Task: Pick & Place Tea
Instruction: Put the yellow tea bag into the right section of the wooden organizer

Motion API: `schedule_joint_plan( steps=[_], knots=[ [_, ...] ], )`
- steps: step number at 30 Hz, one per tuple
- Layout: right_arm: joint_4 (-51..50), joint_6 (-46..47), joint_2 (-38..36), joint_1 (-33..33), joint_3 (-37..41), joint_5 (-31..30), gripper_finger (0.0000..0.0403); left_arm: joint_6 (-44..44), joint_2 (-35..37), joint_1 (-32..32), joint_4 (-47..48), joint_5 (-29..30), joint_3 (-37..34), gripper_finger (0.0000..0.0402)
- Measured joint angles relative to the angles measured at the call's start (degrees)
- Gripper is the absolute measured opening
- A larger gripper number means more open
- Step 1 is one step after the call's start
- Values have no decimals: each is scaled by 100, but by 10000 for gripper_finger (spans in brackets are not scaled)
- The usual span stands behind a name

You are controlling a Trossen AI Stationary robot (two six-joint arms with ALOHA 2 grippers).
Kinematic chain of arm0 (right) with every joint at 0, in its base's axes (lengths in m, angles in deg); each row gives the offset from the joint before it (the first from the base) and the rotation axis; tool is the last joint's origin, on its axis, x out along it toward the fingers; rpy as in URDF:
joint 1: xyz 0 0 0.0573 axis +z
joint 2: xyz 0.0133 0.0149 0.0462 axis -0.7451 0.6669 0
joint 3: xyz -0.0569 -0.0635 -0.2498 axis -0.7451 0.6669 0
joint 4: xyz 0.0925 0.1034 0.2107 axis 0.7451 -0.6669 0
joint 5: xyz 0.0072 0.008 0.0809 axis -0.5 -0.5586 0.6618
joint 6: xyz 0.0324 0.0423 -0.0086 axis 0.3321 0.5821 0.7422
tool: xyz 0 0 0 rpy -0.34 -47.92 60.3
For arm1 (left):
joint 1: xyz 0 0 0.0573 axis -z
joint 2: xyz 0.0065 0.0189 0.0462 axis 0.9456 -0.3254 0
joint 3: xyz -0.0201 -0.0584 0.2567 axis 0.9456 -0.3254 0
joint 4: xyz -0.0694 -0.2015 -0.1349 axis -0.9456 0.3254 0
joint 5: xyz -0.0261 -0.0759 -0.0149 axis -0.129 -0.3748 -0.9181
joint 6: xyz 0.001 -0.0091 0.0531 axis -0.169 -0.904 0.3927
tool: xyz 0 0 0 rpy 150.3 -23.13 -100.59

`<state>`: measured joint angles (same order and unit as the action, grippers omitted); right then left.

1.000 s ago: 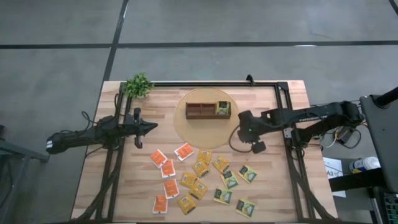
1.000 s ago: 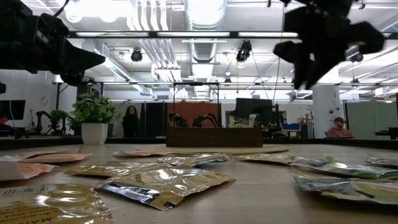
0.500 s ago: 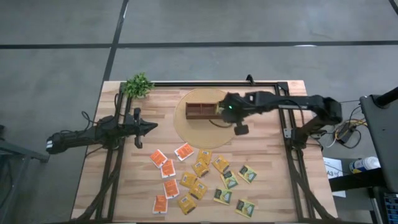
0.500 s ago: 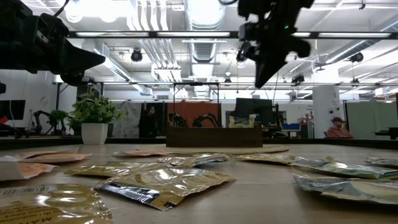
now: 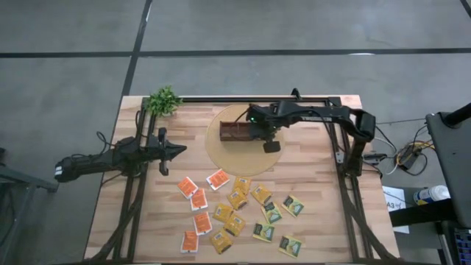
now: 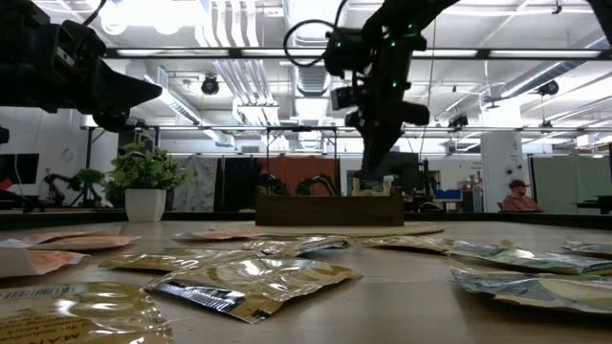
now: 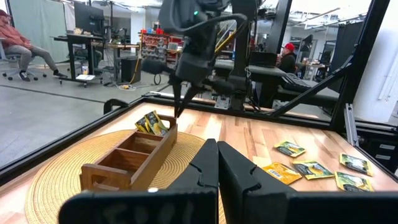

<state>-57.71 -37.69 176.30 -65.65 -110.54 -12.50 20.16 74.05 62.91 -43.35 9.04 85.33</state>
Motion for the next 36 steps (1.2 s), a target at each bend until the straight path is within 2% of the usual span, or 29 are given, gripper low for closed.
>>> schedule_joint_plan(
  steps=[20,24,36],
  knots=[
    [448,47,640,-305,16,-37,8,2,-1,-2,-1,0,0,0],
    [451,68,763,-310,16,-307,8,2,1,-2,-1,0,0,0],
    [593,74,914,-375,18,-360,8,1,0,0,-1,0,0,0]
  ],
)
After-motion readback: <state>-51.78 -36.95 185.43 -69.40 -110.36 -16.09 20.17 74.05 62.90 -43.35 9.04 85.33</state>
